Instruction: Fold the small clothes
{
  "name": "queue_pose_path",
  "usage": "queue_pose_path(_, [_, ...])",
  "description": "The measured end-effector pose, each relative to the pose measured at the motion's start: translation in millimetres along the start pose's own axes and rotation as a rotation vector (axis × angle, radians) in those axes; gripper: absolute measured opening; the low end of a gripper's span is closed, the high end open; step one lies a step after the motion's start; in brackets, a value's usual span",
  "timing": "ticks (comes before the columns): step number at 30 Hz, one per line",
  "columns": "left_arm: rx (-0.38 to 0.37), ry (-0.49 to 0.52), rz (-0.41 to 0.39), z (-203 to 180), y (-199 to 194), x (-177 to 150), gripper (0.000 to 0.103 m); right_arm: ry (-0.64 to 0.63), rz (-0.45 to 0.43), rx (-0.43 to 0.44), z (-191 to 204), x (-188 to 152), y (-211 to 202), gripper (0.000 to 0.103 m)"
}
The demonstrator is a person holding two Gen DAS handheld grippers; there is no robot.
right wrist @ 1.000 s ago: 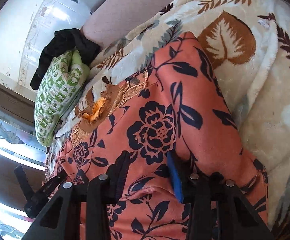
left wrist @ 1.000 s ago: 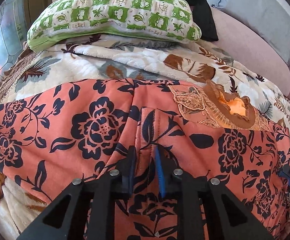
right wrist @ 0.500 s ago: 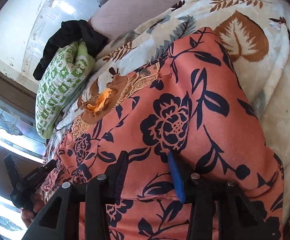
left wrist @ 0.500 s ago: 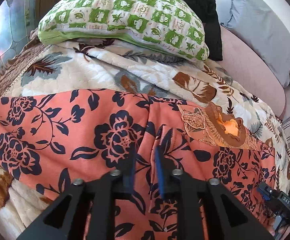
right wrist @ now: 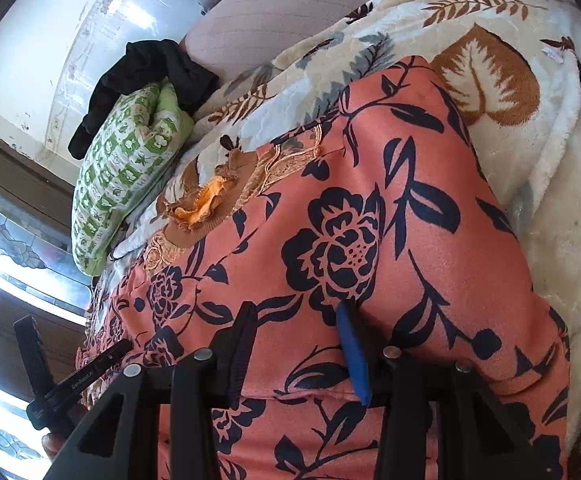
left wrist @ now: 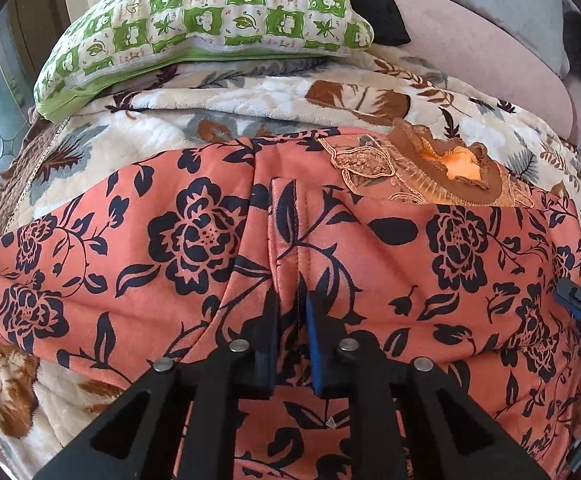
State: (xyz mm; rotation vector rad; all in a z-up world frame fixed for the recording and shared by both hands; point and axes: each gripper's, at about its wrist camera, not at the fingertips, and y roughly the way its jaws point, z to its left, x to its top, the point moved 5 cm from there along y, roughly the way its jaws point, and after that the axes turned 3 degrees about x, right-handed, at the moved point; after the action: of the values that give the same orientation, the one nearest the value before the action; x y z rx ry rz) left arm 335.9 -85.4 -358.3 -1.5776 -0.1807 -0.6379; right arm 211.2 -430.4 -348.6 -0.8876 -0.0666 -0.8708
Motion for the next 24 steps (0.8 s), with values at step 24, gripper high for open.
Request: queue_pose_path(24, [0.166, -0.204, -0.069, 72.0, -42.6, -11.7, 0.013, -0.059, 0.006, 0.012, 15.3, -2.2, 7.4, 0.047])
